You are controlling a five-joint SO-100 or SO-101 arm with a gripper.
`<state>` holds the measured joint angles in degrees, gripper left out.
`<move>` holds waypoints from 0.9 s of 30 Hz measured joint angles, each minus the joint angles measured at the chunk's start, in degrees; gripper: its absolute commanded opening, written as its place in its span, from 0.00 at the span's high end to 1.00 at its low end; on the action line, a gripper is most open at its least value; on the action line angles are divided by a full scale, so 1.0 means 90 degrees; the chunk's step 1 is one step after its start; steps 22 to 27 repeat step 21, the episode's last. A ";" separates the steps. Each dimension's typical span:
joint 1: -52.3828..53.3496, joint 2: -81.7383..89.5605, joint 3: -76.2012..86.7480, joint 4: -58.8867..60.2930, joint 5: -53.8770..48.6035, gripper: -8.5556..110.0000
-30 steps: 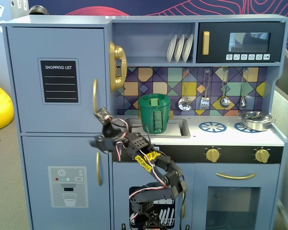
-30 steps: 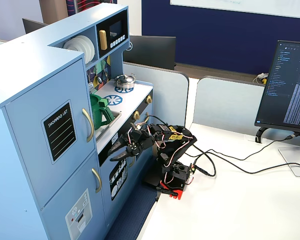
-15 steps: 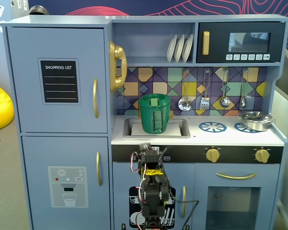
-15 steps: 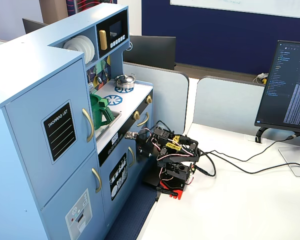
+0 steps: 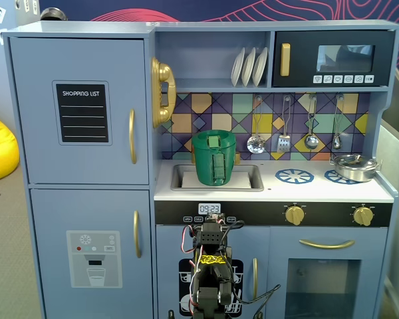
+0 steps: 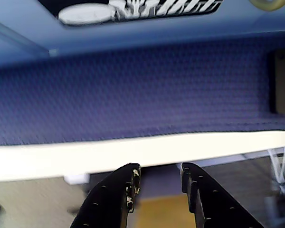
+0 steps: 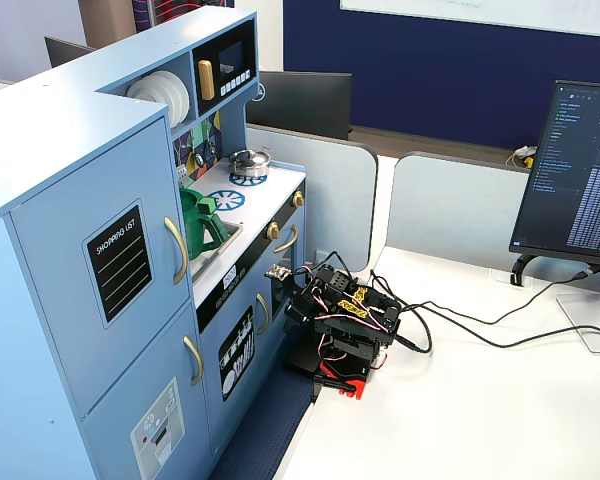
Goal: Close the left cabinet door
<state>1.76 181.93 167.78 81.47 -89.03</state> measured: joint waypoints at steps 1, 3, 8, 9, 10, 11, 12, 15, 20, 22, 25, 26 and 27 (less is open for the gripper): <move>0.0000 0.0020 0.0000 0.0000 0.0068 0.93; 0.0000 0.0049 0.0000 0.0000 0.0098 0.92; -0.0049 0.0049 0.0000 0.0000 0.0098 0.91; -0.0059 0.0049 0.0000 0.0000 0.0098 0.91; -0.0059 0.0049 0.0000 0.0000 0.0098 0.91; -0.0059 0.0049 0.0000 0.0000 0.0098 0.91; -0.0059 0.0049 0.0000 0.0000 0.0098 0.91; -0.0059 0.0049 0.0000 0.0000 0.0098 0.91; -0.0059 0.0049 0.0000 0.0000 0.0098 0.91; -0.0059 0.0049 0.0000 0.0000 0.0098 0.91; -0.0059 0.0049 0.0000 0.0000 0.0098 0.91; -0.0059 0.0049 0.0000 0.0000 0.0098 0.91; -0.0059 0.0049 0.0000 0.0000 0.0098 0.91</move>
